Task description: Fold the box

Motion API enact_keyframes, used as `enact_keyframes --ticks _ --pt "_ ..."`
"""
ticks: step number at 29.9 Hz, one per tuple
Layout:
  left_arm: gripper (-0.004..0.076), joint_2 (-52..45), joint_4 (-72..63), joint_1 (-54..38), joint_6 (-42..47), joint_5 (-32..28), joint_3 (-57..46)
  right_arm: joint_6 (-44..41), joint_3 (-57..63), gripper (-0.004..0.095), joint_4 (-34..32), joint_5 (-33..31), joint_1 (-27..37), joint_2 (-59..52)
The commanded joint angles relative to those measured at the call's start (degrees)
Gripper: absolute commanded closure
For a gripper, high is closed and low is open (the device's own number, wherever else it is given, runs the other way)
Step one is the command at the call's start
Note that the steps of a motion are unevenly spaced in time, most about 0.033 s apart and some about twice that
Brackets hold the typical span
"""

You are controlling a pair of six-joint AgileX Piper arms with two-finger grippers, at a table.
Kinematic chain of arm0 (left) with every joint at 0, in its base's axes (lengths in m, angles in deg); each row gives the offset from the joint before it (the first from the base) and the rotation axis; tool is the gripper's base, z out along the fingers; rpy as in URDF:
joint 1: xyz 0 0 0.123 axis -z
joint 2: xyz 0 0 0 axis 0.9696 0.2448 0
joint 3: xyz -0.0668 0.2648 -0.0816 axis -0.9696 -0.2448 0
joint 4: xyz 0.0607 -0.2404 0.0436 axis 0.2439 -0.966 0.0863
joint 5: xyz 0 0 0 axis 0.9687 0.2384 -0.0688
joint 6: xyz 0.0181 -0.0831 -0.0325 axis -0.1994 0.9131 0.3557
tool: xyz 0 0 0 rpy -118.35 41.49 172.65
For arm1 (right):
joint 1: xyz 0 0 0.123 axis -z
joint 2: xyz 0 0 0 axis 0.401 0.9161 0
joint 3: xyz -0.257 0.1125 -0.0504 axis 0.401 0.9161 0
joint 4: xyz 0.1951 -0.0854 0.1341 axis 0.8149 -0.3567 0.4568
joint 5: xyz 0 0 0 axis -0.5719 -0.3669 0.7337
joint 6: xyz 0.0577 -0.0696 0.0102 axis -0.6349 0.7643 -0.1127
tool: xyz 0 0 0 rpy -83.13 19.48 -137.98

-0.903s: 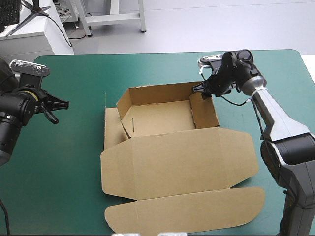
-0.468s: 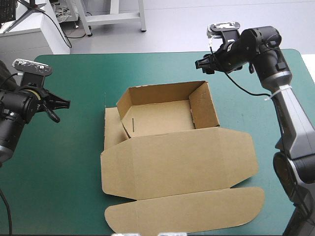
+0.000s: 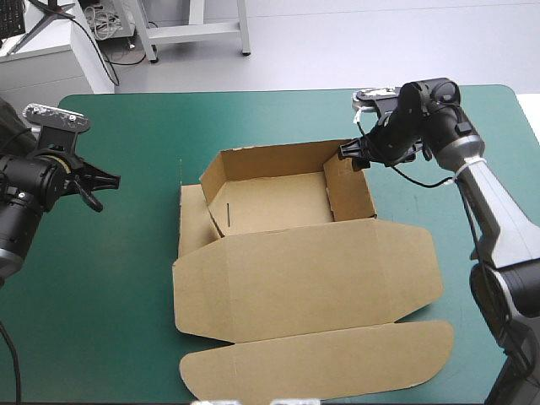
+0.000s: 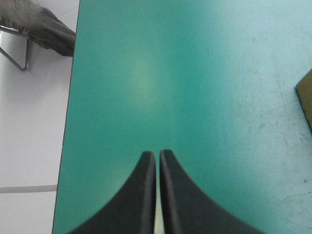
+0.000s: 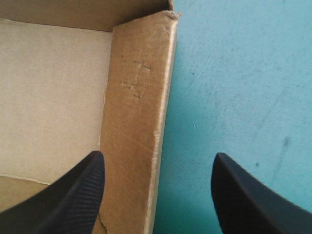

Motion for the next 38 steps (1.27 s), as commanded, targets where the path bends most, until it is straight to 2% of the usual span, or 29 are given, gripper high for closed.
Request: enact_keyframes --ticks 1,9,11,12,16,17,23,31,36,38 --pt "0.0717 -1.0 1.3 0.1 0.2 -1.5 1.6 0.4 -1.1 0.0358 0.2 0.8 0.3 0.1" --pt "0.0717 1.1 -0.5 0.1 0.2 -0.6 1.6 0.4 -1.1 0.0390 0.9 -0.5 0.3 7.7" --pt "0.0717 1.7 -0.9 0.1 0.2 -0.6 1.6 1.9 -1.1 0.0438 0.9 -0.5 0.3 8.3" --pt "0.0717 1.8 -0.9 0.1 0.2 -0.6 1.6 3.1 -1.1 0.0486 1.0 -0.5 0.3 8.6" --pt "0.0717 2.2 -1.0 0.1 0.2 -0.4 1.6 3.2 -1.3 0.0936 0.4 -0.5 0.3 8.6" --pt "0.0717 2.3 -1.0 0.1 0.6 -0.3 1.6 3.0 -1.5 0.0912 0.4 -0.5 0.3 8.6" --pt "0.0717 3.5 -7.9 -4.7 1.9 -0.1 1.6 3.3 -1.8 0.0928 0.3 -0.5 1.1 7.0" --pt "0.0717 5.7 -27.7 -18.2 -8.2 1.5 1.6 6.6 -1.8 0.0928 2.8 -0.5 9.2 -1.1" --pt "0.0717 6.4 -22.7 -20.0 -10.6 1.4 1.6 10.5 -1.8 0.0928 11.3 -0.5 15.9 -6.3" --pt "0.0717 6.5 -21.0 -20.0 -12.3 1.1 1.6 10.6 -1.8 0.0928 12.1 -0.5 17.4 -7.8"
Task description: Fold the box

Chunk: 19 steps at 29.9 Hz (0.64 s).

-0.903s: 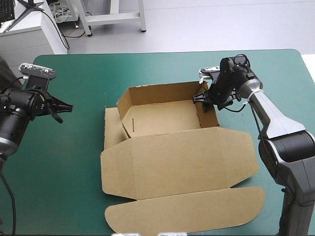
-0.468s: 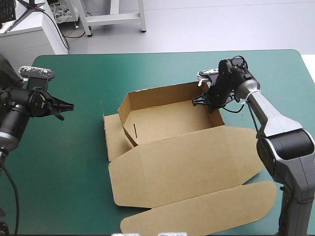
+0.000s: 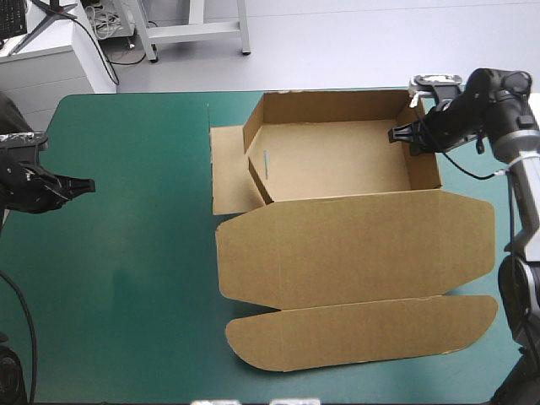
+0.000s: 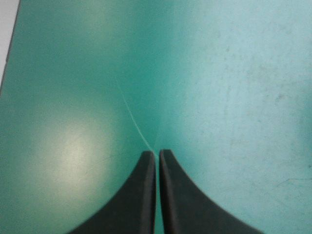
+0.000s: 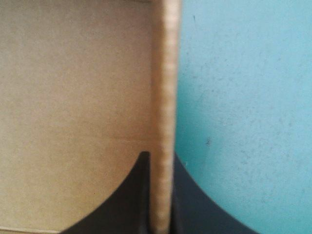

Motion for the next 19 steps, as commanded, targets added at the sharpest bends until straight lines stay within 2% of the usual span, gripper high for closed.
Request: enact_keyframes --ticks 1,5,7,11,12,14,16,19 --pt "0.0716 -1.7 1.8 -0.1 -2.1 -2.4 1.6 1.1 -2.0 0.0928 4.5 -0.8 3.0 -5.8" --pt "0.0669 -1.1 0.4 -0.1 -2.9 -2.1 1.6 1.6 -1.7 0.0928 5.5 -0.8 4.2 -7.7" --pt "0.0598 -0.6 -1.0 -0.1 -4.5 -1.5 1.6 2.2 -1.7 0.0928 6.4 -0.8 4.2 -8.3" --pt "0.0392 1.0 -7.2 -0.1 -5.6 -0.9 1.6 2.7 -1.7 0.0928 9.0 -0.8 4.2 -8.6" --pt "0.0316 1.5 -9.3 -0.1 -5.6 -0.9 1.6 2.7 -1.7 0.0928 9.5 -0.8 4.2 -8.6" --pt "0.0230 2.2 -14.2 -0.1 -5.6 -0.9 1.6 2.8 -1.7 0.0928 10.5 -0.8 4.1 -8.6" --pt "0.0197 2.9 -19.6 -0.1 -5.6 -1.4 1.6 2.9 -1.7 0.0928 12.2 -0.8 4.1 -8.6" --pt "0.0199 4.3 -28.8 -0.1 -5.6 -1.7 1.6 3.4 -1.7 0.0928 14.7 -0.8 4.1 -8.6"
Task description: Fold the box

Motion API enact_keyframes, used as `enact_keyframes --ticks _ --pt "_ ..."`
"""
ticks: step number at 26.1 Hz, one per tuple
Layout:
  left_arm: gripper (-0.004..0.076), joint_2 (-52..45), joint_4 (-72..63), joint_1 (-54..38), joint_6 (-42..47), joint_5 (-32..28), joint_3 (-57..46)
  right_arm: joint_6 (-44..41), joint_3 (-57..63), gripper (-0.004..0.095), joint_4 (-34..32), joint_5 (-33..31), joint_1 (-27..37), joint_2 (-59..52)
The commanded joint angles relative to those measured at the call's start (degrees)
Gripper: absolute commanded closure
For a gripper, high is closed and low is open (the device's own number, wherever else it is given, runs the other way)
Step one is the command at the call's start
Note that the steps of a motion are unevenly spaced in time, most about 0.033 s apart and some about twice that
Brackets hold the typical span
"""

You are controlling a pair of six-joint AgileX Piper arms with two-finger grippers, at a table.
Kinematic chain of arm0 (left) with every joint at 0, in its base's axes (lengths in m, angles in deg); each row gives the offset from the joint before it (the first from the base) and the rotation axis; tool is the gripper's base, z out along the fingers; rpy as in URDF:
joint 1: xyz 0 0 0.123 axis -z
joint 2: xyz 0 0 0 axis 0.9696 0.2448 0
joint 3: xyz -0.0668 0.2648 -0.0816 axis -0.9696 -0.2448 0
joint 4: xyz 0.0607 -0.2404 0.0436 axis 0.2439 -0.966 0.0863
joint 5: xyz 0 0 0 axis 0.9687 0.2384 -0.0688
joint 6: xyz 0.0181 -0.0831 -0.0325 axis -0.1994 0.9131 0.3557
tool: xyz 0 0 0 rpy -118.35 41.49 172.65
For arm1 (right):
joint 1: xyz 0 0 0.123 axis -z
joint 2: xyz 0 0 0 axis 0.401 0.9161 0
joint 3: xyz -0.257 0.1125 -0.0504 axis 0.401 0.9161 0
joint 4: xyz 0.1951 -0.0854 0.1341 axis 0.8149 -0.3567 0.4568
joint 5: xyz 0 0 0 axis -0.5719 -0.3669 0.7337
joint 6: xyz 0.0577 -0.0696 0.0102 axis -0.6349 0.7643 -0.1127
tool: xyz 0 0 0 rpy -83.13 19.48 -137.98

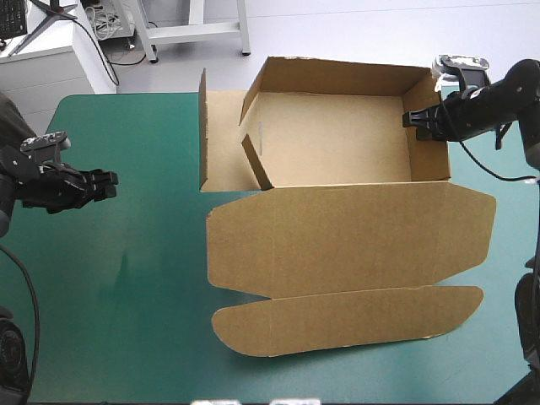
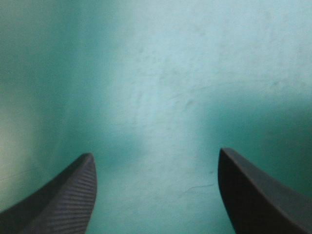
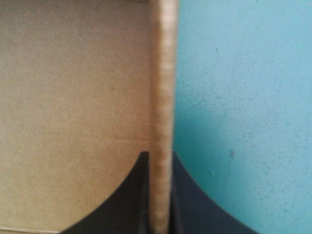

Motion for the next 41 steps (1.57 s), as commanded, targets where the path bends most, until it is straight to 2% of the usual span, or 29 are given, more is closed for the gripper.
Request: enact_keyframes --ticks 1,10,17,24,28,36,41 --pt "0.0199 -0.5 -12.9 0.0 -0.1 -2.1 1.6 0.3 -1.7 0.0928 6.3 -0.6 0.2 -3.2" --pt "0.0199 0.8 -33.4 3.7 -10.3 1.7 1.6 0.8 -1.7 0.0928 10.0 -0.6 0.1 -2.7" --pt "0.0199 0.8 -48.2 5.4 -19.4 7.1 1.6 0.7 -1.7 0.0926 8.6 -0.5 -4.0 -0.8" --pt "0.0199 0.7 -49.1 5.4 -19.9 15.5 1.7 -0.4 -1.7 0.0926 7.7 1.3 -6.3 2.3" --pt "0.0211 0.2 -50.4 5.4 -20.8 17.8 1.7 -0.8 -1.7 0.0926 7.0 1.3 -7.5 4.2" --pt "0.0234 -4.5 -51.8 5.4 -22.2 18.0 1.7 -2.3 -1.6 0.0926 6.0 5.0 -12.8 7.3" --pt "0.0234 -6.3 -51.5 5.4 -21.5 18.0 1.7 -2.7 -1.6 0.0926 8.1 9.1 -16.9 8.8"
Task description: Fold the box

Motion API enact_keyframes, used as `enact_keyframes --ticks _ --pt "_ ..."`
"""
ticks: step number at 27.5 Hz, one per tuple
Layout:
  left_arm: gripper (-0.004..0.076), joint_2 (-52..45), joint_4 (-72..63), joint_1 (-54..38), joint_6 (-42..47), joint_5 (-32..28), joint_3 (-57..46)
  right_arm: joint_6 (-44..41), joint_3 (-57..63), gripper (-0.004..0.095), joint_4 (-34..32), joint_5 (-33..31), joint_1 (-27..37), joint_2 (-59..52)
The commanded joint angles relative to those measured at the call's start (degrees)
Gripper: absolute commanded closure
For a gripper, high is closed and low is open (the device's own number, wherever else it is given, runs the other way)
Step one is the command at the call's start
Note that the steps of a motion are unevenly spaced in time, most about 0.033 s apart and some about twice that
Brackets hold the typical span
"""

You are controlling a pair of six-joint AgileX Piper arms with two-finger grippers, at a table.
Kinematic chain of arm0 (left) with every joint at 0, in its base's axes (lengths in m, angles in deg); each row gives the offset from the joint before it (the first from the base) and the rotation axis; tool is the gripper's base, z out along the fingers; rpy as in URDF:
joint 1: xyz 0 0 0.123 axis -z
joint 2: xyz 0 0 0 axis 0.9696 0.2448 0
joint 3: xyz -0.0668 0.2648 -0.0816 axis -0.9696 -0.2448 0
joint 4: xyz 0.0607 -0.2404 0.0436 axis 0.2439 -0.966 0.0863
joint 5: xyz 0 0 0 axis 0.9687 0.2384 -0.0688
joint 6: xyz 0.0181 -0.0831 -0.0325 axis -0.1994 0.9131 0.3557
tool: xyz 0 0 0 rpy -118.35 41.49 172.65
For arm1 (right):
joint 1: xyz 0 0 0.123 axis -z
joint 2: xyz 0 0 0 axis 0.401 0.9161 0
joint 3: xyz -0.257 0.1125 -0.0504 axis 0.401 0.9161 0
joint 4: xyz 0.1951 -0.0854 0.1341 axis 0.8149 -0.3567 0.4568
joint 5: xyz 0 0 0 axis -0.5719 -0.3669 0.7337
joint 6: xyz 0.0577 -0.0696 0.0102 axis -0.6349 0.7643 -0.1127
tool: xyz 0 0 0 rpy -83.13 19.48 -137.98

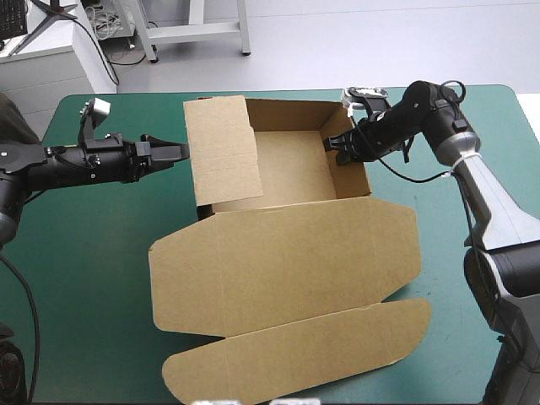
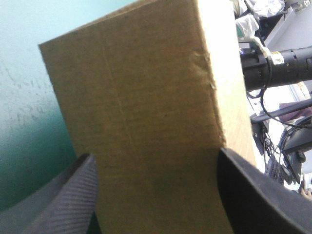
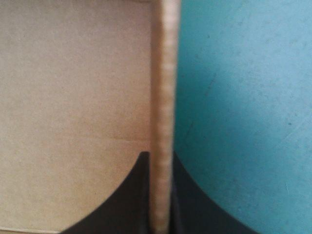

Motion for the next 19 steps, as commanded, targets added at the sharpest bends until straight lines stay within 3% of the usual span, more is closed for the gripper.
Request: enact_keyframes --ticks 1,10,19 --pt "0.0234 -2.8 -4.4 0.3 0.2 4.2 1.7 -0.5 -1.6 0.0926 4.6 3.8 -1.8 -3.0" --pt "0.0234 -3.6 -3.2 3.4 1.0 4.2 1.7 -3.1 -1.7 0.0926 5.6 7.6 -4.4 -1.5" --pt "0.0234 -3.6 14.1 4.7 7.3 3.6 1.7 -4.2 -1.7 0.0916 1.9 7.7 -7.5 -1.4"
